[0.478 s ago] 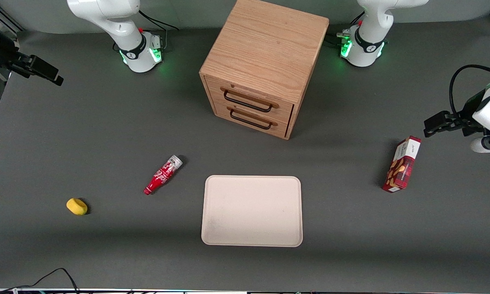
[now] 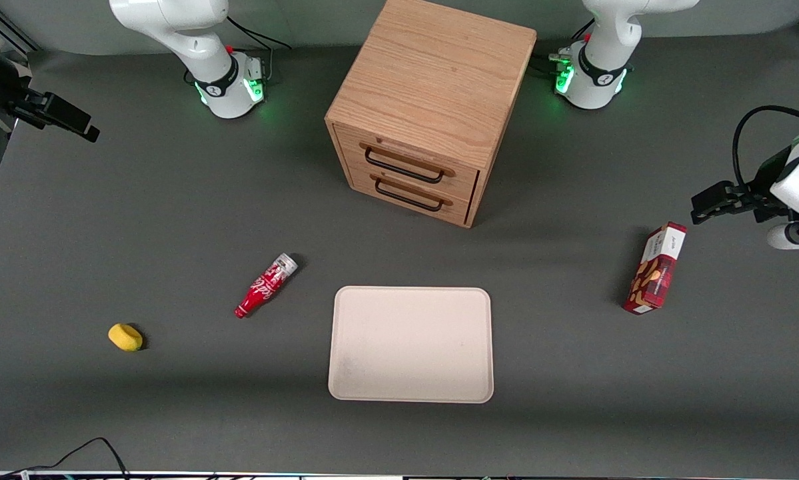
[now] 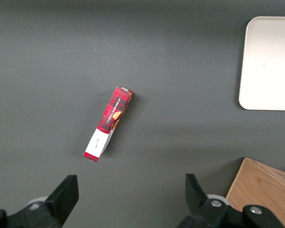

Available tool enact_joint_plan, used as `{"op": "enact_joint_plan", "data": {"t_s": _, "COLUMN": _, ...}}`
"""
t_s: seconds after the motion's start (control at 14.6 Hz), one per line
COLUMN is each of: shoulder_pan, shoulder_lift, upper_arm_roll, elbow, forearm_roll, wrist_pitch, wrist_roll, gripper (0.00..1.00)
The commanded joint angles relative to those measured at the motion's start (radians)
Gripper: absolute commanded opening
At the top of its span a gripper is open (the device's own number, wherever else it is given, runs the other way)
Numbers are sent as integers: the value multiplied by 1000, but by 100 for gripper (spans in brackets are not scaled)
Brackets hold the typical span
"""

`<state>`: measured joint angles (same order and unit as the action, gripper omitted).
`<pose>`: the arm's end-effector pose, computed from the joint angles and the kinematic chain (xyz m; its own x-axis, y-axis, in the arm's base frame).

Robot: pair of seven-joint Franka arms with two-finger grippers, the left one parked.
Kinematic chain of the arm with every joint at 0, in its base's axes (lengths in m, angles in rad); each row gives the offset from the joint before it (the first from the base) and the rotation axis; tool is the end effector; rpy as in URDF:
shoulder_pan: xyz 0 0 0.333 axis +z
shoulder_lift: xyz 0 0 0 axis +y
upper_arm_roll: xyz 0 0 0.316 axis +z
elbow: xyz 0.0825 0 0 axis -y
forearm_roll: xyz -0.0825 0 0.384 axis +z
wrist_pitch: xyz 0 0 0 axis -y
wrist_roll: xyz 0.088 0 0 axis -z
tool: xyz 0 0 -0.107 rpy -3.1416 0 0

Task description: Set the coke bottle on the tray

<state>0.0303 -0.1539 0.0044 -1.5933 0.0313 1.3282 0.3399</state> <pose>0.4781 0.0207 0.6740 0.9491 -0.2935 -0.1146 -0.2945 -0.9556 0.0084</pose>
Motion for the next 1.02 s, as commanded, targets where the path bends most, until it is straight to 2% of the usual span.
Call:
{"op": "enact_joint_plan", "data": {"t_s": 0.0, "shoulder_pan": 10, "shoulder_lift": -4, "upper_arm_roll": -6, "elbow": 15, "forearm_roll": 10, "wrist_pitch": -47, "wrist_roll": -86, "gripper": 100}}
{"op": "enact_joint_plan", "data": {"t_s": 0.34, "shoulder_pan": 16, "shoulder_lift": 42, "upper_arm_roll": 8, "elbow": 82, "forearm_roll": 22, "wrist_pitch": -49, "wrist_roll": -26, "gripper": 100}}
{"op": "enact_joint_plan", "data": {"t_s": 0.55, "shoulder_pan": 20, "shoulder_lift": 181, "upper_arm_roll": 93, "elbow": 244, "forearm_roll": 32, "wrist_pitch": -50, "wrist_roll": 115, "gripper": 100}}
{"op": "enact_joint_plan", "data": {"t_s": 0.61, "shoulder_pan": 20, "shoulder_lift": 219, "upper_arm_roll": 114, "elbow": 274, "forearm_roll": 56, "wrist_pitch": -46, "wrist_roll": 179, "gripper": 100}}
{"op": "enact_joint_plan", "data": {"t_s": 0.75, "shoulder_pan": 25, "shoulder_lift": 295, "upper_arm_roll": 127, "elbow": 291, "forearm_roll": 81, "wrist_pitch": -15, "wrist_roll": 325, "gripper": 100}}
{"op": "enact_joint_plan", "data": {"t_s": 0.96, "shoulder_pan": 36, "shoulder_lift": 368, "upper_arm_roll": 149, "elbow": 221, "forearm_roll": 75, "wrist_pitch": 100, "wrist_roll": 453, "gripper": 100}}
